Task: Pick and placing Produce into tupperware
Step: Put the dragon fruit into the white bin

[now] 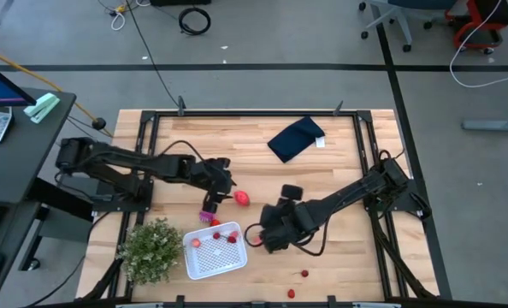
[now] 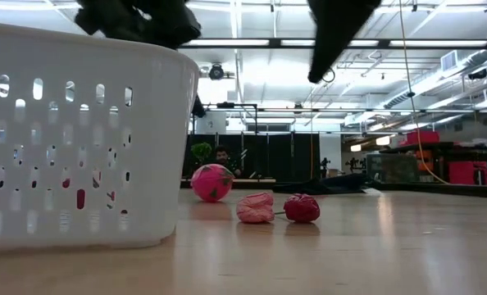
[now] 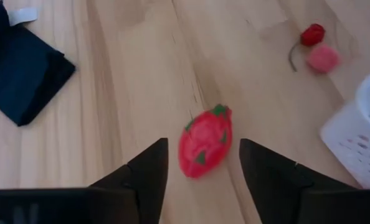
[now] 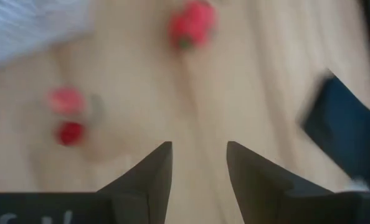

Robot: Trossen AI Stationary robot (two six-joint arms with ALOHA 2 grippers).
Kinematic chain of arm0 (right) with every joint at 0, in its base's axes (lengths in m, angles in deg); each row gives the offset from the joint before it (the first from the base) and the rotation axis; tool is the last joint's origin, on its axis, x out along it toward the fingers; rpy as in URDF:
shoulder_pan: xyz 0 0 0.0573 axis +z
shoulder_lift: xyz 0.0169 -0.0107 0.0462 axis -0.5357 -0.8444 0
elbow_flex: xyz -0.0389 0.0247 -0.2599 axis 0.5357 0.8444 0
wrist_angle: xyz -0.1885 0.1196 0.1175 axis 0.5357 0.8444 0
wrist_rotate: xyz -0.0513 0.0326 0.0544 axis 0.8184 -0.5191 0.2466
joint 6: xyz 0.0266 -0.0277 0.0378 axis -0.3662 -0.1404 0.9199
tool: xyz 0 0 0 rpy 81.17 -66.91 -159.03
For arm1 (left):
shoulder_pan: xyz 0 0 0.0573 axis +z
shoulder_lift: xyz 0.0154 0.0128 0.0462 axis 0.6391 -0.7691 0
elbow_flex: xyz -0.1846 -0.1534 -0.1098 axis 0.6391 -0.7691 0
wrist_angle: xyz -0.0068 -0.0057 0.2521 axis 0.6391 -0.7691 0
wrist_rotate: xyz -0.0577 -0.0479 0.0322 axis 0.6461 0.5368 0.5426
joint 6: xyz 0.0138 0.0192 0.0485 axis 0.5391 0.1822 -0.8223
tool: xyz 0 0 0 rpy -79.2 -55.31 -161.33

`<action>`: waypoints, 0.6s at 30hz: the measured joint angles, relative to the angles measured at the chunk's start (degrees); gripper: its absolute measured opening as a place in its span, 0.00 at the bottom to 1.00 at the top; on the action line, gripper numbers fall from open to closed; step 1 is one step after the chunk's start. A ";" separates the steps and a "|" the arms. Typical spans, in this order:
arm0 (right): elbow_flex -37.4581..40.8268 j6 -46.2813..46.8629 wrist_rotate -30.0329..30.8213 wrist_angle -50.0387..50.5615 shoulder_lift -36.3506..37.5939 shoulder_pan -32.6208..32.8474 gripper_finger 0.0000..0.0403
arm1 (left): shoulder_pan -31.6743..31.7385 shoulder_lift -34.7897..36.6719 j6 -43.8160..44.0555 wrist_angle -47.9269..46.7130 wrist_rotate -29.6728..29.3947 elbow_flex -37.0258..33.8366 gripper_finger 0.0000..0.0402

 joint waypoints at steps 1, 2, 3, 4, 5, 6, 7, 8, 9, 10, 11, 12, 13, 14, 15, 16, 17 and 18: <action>0.11 2.57 0.72 2.57 0.00 0.08 0.40 | 0.00 -0.98 -0.02 0.50 -0.02 -0.02 0.53; 0.48 4.67 1.47 4.54 0.01 0.11 0.40 | 0.00 -2.17 -0.06 1.44 -0.02 -0.02 0.54; 1.13 6.30 1.91 6.26 0.27 0.23 0.40 | 0.00 -3.24 -0.08 2.86 -0.04 -0.01 0.56; 2.31 7.53 2.08 7.15 0.75 0.43 0.40 | 0.00 -4.11 -0.09 3.01 -0.03 -0.01 0.57; 3.67 7.90 2.03 7.11 1.41 0.53 0.40 | 0.00 -4.90 -0.10 3.27 -0.03 -0.02 0.58; 5.47 8.16 2.01 6.14 2.63 0.61 0.40 | 0.00 -5.69 -0.19 3.79 -0.02 -0.01 0.59; 7.47 8.44 1.64 4.56 3.88 0.85 0.40 | 0.00 -6.38 -0.41 3.41 -0.03 -0.02 0.60; 9.65 8.55 1.36 2.89 5.31 0.91 0.40 | 0.00 -7.04 -0.64 3.42 -0.04 -0.02 0.61; 12.31 8.56 0.92 0.98 7.10 0.91 0.40 | 0.00 -7.60 -0.66 3.46 -0.04 -0.02 0.62; 14.87 8.41 0.27 -1.07 8.87 0.88 0.40 | 0.00 -8.08 -0.68 3.25 -0.04 -0.04 0.62; 17.59 7.65 -0.21 -3.30 11.04 0.84 0.40 | 0.00 -8.42 -0.80 3.68 -0.04 -0.04 0.63; 20.24 7.23 -0.52 -5.45 13.36 0.81 0.40 | 0.00 -8.54 -1.28 3.41 -0.02 -0.04 0.63; 22.84 6.79 -0.33 -7.15 15.99 0.80 0.40 | 0.00 -8.65 -1.91 3.27 -0.03 -0.07 0.63; 25.34 6.72 0.49 -8.68 18.74 0.74 0.40 | 0.00 -8.81 -2.82 3.92 -0.04 -0.03 0.63; 27.86 6.72 1.77 -10.29 21.61 0.69 0.40 | 0.01 -8.89 -3.05 4.07 -0.05 -0.03 0.63; 30.41 6.78 3.11 -12.10 24.63 0.69 0.40 | 0.02 -8.89 -3.06 4.30 -0.05 -0.07 0.63; 32.93 7.00 4.16 -14.03 27.62 0.69 0.40 | 0.02 -8.89 -3.07 5.32 -0.04 -0.07 0.63; 35.53 7.00 4.83 -16.27 30.88 0.67 0.40 | 0.02 -8.87 -3.19 6.14 -0.04 -0.04 0.63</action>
